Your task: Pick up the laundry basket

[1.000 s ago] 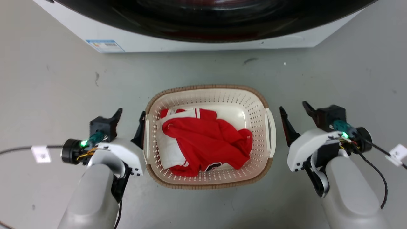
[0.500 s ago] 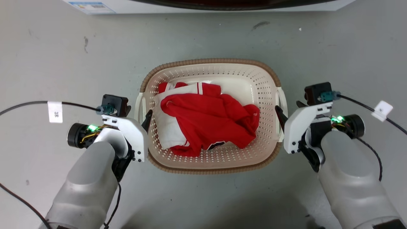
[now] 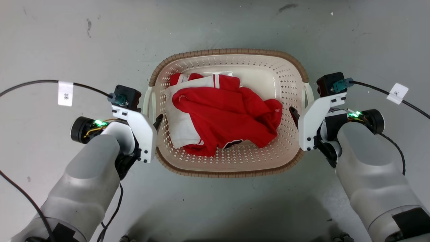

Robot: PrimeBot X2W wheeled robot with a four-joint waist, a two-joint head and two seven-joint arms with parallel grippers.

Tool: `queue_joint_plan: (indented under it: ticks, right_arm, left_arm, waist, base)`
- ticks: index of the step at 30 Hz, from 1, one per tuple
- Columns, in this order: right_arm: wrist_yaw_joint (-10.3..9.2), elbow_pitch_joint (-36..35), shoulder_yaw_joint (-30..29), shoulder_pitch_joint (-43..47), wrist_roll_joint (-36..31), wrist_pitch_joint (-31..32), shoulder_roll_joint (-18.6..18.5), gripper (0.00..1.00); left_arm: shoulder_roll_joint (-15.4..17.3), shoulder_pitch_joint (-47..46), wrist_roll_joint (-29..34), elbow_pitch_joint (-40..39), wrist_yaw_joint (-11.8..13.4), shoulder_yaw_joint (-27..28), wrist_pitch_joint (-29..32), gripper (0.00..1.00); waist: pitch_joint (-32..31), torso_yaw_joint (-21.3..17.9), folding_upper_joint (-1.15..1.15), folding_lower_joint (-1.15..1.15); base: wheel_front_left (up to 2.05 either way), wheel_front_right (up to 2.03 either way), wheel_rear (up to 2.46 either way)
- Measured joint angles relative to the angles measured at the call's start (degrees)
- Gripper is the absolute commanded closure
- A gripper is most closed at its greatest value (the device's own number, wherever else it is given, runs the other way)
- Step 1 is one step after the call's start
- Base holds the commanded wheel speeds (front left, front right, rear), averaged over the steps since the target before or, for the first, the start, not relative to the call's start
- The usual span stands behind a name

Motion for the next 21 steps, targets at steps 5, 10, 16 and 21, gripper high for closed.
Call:
queue_joint_plan:
  ticks: [5, 10, 16, 21]
  right_arm:
    - [0.0, 2.2, 0.6, -1.5, 0.4, -0.8, 0.0, 0.0]
    - [0.0, 3.6, 1.6, -2.0, 1.7, -1.4, 0.0, 0.78]
    - [-0.02, 4.7, 4.4, -2.0, 3.1, -1.2, 0.0, 1.0]
    - [-0.02, 5.3, 5.6, -1.9, 3.9, -0.2, 0.0, 1.0]
  left_arm:
    - [0.3, -1.0, -4.1, 0.1, 0.0, -3.7, 1.9, 0.0]
    - [0.9, -1.8, -7.7, -0.4, 0.0, -6.9, 1.8, 1.0]
    - [2.0, -1.8, -13.3, -1.6, 0.0, -11.6, 1.4, 1.0]
    - [2.9, -1.8, -16.3, -2.3, 0.0, -14.8, 1.9, 1.0]
  waist:
    - [0.9, 0.1, 0.0, 0.0]
    - [1.3, 0.4, 0.0, 0.0]
    - [0.9, 0.3, 0.0, 0.0]
    - [-0.9, 0.1, 0.0, 0.0]
  base:
    - [0.0, 0.0, 0.0]
    - [0.0, 0.0, 0.0]
    - [0.0, 0.0, 0.0]
    - [0.0, 0.0, 0.0]
